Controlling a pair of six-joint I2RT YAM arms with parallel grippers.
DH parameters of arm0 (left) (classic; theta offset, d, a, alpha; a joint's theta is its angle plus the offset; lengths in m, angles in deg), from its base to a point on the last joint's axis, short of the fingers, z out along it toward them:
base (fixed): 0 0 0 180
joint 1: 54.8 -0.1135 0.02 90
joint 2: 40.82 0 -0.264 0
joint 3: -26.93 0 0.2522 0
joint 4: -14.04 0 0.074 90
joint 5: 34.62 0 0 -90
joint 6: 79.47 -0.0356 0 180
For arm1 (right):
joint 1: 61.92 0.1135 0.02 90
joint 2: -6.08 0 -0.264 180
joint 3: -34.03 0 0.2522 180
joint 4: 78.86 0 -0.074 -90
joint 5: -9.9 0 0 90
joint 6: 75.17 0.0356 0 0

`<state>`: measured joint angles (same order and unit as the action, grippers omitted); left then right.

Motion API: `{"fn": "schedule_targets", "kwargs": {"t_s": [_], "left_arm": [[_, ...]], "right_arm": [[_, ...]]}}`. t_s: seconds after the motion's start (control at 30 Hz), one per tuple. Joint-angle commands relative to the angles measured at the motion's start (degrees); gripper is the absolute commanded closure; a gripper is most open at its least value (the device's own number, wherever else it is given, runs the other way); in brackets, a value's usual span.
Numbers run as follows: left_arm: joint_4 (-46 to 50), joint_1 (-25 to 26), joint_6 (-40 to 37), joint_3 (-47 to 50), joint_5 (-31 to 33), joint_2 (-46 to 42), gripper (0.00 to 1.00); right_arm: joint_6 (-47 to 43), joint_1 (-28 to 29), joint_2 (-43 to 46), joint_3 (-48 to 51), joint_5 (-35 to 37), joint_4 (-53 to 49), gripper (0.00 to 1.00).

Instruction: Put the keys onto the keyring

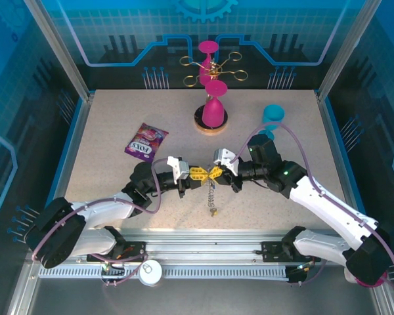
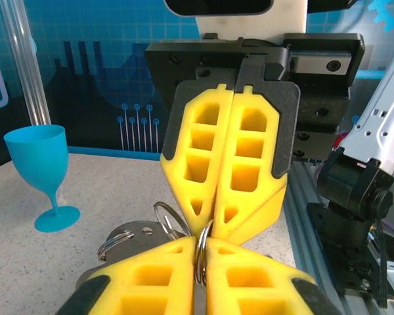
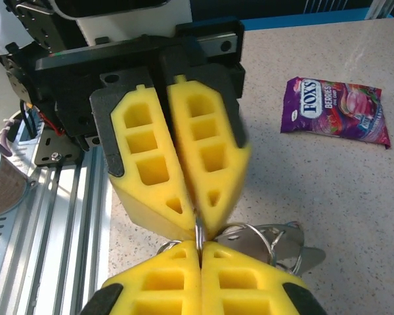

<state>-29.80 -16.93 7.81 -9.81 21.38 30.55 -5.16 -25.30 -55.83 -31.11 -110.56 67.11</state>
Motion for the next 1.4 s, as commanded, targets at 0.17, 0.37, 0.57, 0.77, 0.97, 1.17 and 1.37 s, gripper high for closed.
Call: {"fn": "schedule_targets", "kwargs": {"t_s": [0.17, 0.37, 0.57, 0.77, 0.97, 1.17, 1.37], "left_arm": [[24.17, 0.34, -9.69, -3.91, 2.28, -7.15, 0.76], [36.67, 0.28, -14.74, -7.28, 3.14, -9.26, 0.76], [39.48, 0.34, -15.89, -9.43, 1.17, -7.95, 0.76], [38.76, 0.36, -15.53, -10.40, -0.25, -6.79, 0.81], [39.27, 0.32, -15.51, -11.12, -1.45, -6.13, 0.91], [38.85, 0.35, -15.84, -10.91, -2.22, -6.93, 1.00], [30.70, 0.35, -12.36, -6.82, -0.13, -8.79, 1.00]], "right_arm": [[-8.61, 1.28, -2.13, -5.66, 4.74, -11.93, 1.00], [-13.95, 4.23, -5.54, -10.99, 10.94, -19.52, 1.00], [-16.34, 7.06, -8.47, -15.05, 14.08, -22.75, 1.00], [-17.53, 9.27, -10.87, -17.13, 15.97, -23.86, 1.00], [-17.45, 10.33, -12.09, -18.56, 15.18, -22.88, 1.00], [-16.25, 10.38, -11.40, -17.80, 14.72, -21.17, 1.00], [-7.40, 5.17, -3.10, -9.50, 13.73, -13.06, 0.67]]}}
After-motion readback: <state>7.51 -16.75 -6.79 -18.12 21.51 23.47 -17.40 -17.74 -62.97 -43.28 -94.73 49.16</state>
